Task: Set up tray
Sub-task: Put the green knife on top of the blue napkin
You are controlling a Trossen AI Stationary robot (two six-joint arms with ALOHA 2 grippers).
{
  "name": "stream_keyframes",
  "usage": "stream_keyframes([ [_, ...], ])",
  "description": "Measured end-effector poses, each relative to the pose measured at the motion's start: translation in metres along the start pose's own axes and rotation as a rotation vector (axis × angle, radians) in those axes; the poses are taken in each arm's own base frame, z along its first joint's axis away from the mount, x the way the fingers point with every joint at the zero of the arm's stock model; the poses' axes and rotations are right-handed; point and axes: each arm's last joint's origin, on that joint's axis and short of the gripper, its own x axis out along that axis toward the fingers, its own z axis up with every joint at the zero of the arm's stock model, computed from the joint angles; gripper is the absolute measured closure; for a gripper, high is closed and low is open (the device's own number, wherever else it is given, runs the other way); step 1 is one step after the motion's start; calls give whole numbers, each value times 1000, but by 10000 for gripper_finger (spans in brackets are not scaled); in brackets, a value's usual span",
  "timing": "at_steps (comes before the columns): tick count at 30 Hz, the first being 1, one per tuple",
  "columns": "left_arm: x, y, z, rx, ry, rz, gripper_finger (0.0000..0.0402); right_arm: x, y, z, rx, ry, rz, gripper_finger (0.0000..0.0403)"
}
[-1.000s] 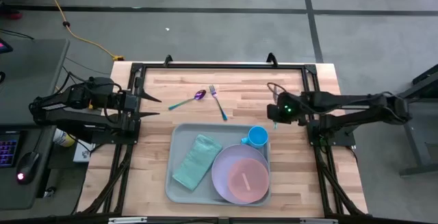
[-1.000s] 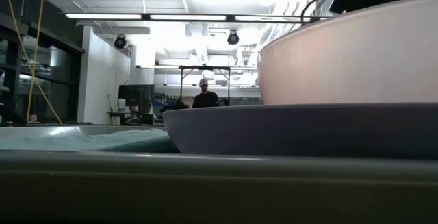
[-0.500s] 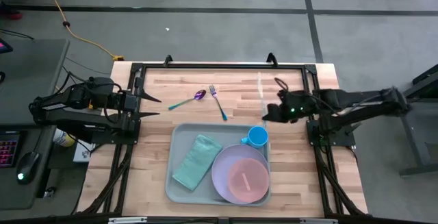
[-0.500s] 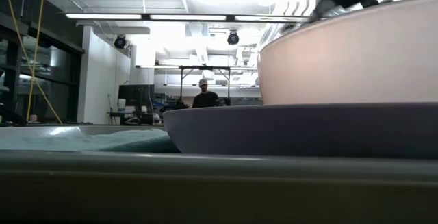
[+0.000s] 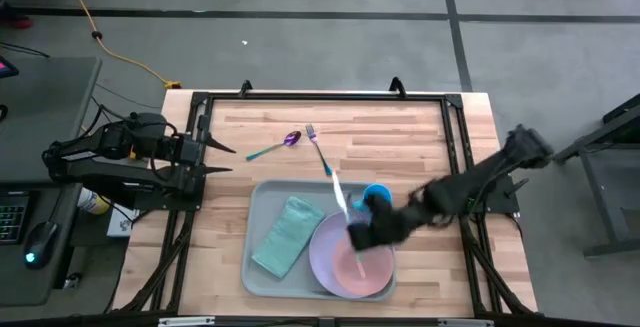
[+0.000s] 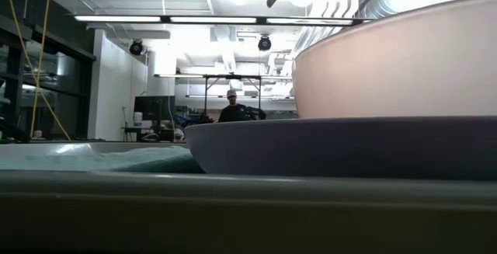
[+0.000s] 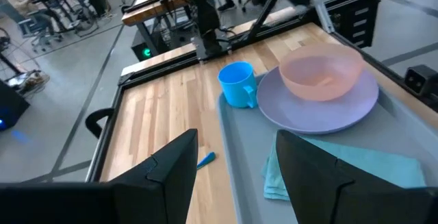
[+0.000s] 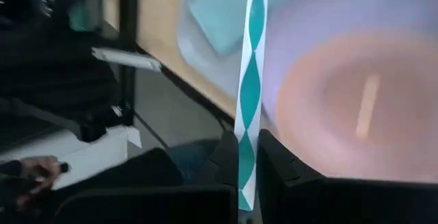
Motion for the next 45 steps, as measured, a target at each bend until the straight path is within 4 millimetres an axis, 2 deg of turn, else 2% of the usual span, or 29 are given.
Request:
stream_keyframes([
  [5, 0, -1, 0, 0, -7, -18, 174, 43, 19, -41, 31, 65, -29, 401],
  [10, 0, 0, 0, -48, -8, -18, 174, 82, 48, -66, 12, 91, -5, 402],
  [15, 0, 0, 1, -118, -12, -17, 174, 104, 78, -92, -15, 67, 56, 402],
  [20, 0, 1, 4, -134, -46, -7, 174, 133, 91, -107, -25, -4, 59, 402],
  [24, 0, 3, 9, -176, -101, 8, 174, 170, 91, -91, 14, -74, 133, 402],
  [28, -1, 4, 13, -164, -137, 18, 174, 201, 89, -50, 51, -186, 196, 402],
  [33, -1, 4, 12, -173, -134, 18, 174, 209, 93, 8, 75, -286, 183, 402],
  [36, -1, 4, 12, -173, -134, 6, 174, 210, 94, 33, 98, -302, 170, 402],
  [39, -1, 3, 12, -174, -136, -6, 174, 210, 91, 43, 140, -279, 128, 402],
  [45, -1, 3, 12, -175, -137, -7, 174, 211, 85, 47, 213, -204, 58, 402],
])
